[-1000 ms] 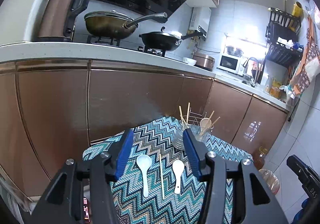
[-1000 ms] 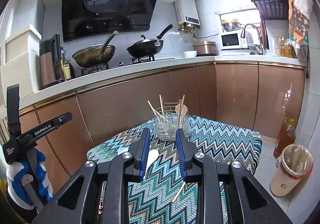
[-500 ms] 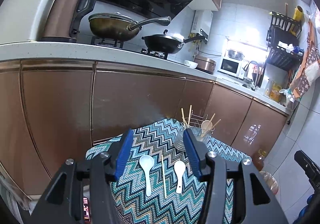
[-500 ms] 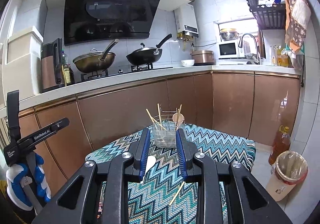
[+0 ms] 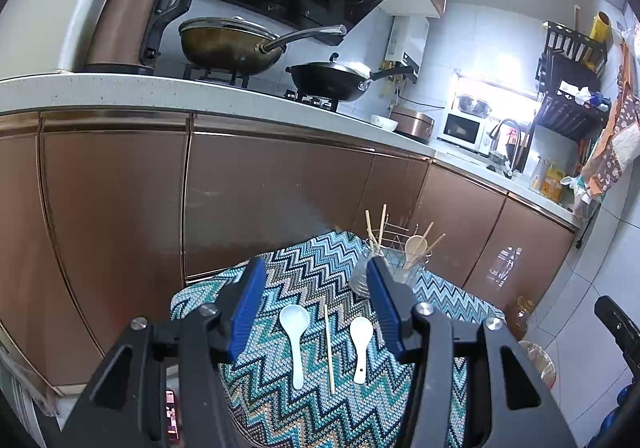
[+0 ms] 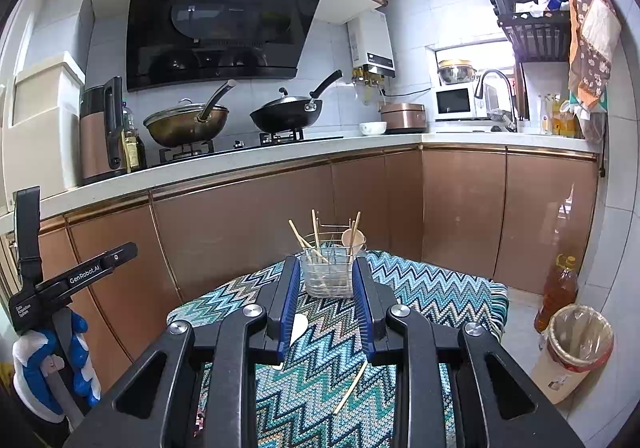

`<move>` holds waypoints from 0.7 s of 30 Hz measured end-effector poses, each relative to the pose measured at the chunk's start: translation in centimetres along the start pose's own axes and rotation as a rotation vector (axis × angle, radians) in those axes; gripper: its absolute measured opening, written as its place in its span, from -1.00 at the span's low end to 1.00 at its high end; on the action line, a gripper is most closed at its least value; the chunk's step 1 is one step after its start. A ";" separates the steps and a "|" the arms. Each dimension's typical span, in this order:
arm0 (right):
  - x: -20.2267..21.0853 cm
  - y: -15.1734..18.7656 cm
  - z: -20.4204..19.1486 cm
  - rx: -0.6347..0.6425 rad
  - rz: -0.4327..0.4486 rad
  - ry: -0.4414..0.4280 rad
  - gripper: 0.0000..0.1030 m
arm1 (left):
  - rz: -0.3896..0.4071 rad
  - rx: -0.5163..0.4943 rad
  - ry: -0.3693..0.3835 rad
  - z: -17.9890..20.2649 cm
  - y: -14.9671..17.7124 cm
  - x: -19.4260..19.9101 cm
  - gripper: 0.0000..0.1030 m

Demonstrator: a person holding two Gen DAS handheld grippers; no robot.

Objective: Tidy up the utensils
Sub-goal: 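Pull both tools back from the holder above the remaining utensils, then grasp a chopstick with the right tool while the left tool grasps another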

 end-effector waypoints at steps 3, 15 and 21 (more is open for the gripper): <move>-0.2 0.0 0.1 0.001 -0.002 0.002 -0.47 | -0.008 0.000 0.011 0.1 0.3 -0.3 -0.02; -0.9 -0.4 1.5 -0.017 0.003 0.017 -0.40 | -0.097 0.028 0.098 0.3 2.0 -2.9 -0.02; -2.4 0.2 2.9 -0.044 -0.027 0.035 -0.39 | -0.181 0.040 0.154 0.9 3.7 -5.6 -0.02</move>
Point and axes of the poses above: each gripper's, at about its wrist camera, not at the fingertips, and x roughly against the way its jaws point, z to its right, y to its underside, the point moved 7 cm from there along -x, roughly the way its jaws point, and after that the axes turned 13 degrees about -x, right-handed, at the moved point
